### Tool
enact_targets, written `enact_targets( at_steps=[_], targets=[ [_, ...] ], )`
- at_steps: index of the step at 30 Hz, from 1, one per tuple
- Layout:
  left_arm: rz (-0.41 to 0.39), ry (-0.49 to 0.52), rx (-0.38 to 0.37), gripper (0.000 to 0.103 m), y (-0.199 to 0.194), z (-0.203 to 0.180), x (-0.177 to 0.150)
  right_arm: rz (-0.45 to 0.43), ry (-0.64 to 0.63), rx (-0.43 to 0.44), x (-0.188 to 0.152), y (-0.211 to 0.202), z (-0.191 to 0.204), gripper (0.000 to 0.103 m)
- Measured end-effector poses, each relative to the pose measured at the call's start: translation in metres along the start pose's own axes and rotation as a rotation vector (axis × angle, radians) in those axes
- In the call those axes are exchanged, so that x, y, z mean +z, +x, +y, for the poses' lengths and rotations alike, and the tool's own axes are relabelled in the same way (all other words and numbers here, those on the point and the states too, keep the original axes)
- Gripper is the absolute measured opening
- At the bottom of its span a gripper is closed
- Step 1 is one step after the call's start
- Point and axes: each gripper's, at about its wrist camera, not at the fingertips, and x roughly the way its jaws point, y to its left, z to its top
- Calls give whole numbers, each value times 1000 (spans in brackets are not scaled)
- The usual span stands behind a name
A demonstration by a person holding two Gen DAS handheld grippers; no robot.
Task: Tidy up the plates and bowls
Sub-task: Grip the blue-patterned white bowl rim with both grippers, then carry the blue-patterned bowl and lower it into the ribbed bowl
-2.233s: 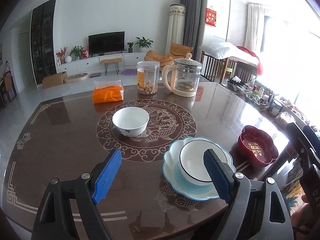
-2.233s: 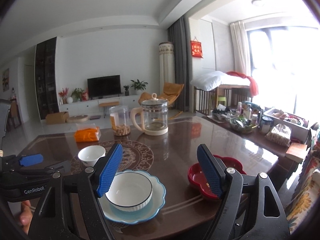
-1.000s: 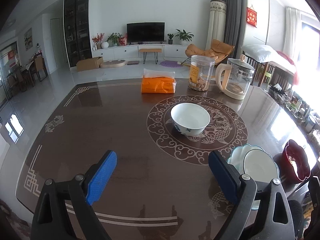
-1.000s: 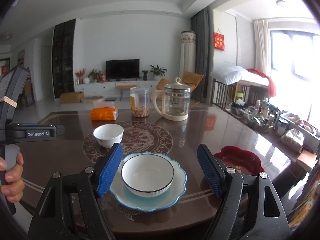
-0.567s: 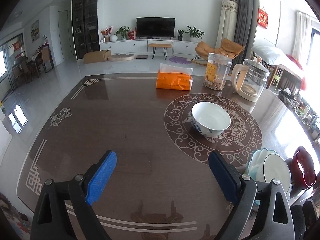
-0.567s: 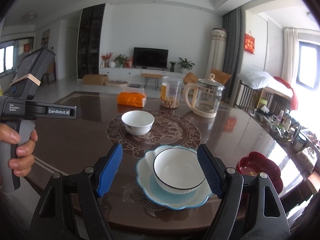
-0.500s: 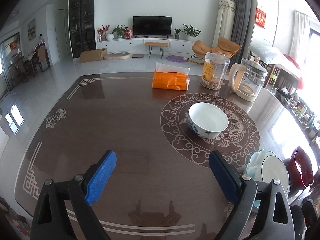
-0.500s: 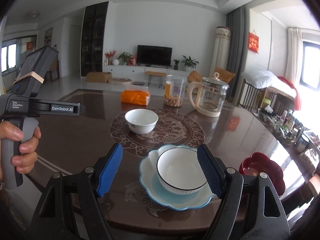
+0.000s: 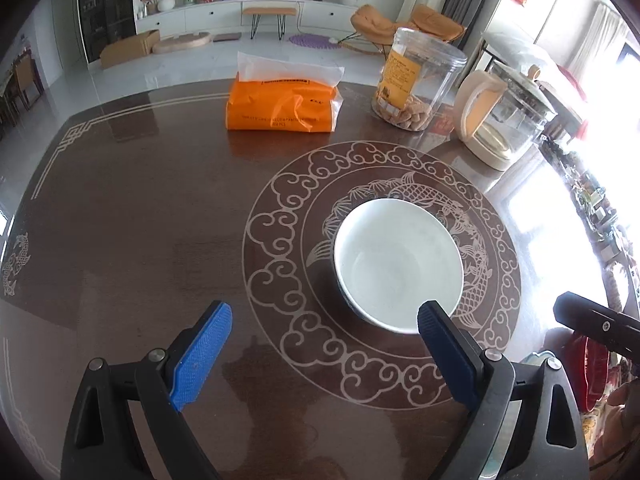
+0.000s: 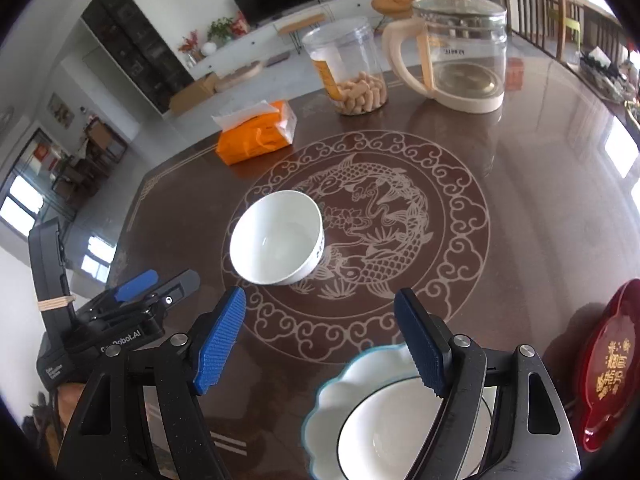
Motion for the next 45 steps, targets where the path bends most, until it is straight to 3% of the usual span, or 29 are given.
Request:
enact_targets(
  at_steps=[4,6,8,10,11,13,15,20,21,23,28,34,40,45],
  targets=[
    [64,-22,27,92,35,2,16,62,72,-28,23,40,-5,79],
    [88,-44,23,86,49,5,20,96,75,-34,28,61,-4,78],
    [108,-50,27,77,58,6,21,123,100,-43,32,78,-6,71],
    [117,-51,30,72,64,6,22,154,109,-45,33,93,-6,50],
    [119,-48,34,69,67,5,23,166,109,-50,33,99,-5,49],
    [126,-34,44,59,70,2,22,180,93,-54,34,109,-4,50],
    [148,-26,32,36,76,1,20,190,92,-63,32,117,-5,48],
    [158,-24,-48,15,81,-9,15,209,127,23,30,124,-9,24],
    [153,-8,-29,15,79,-14,13,211,114,25,30,123,-5,17],
    [115,28,6,15,69,-23,11,207,72,-4,27,119,3,17],
    [60,36,-24,15,28,-33,11,178,70,42,20,87,7,17],
    [-28,130,-66,15,-38,-79,-13,102,59,67,2,10,4,17],
    [-8,202,-150,15,-60,-131,-62,42,113,23,-42,-62,-27,18],
    [38,288,-149,15,-51,-170,-102,42,171,-31,-82,-87,-64,18]
  ],
)
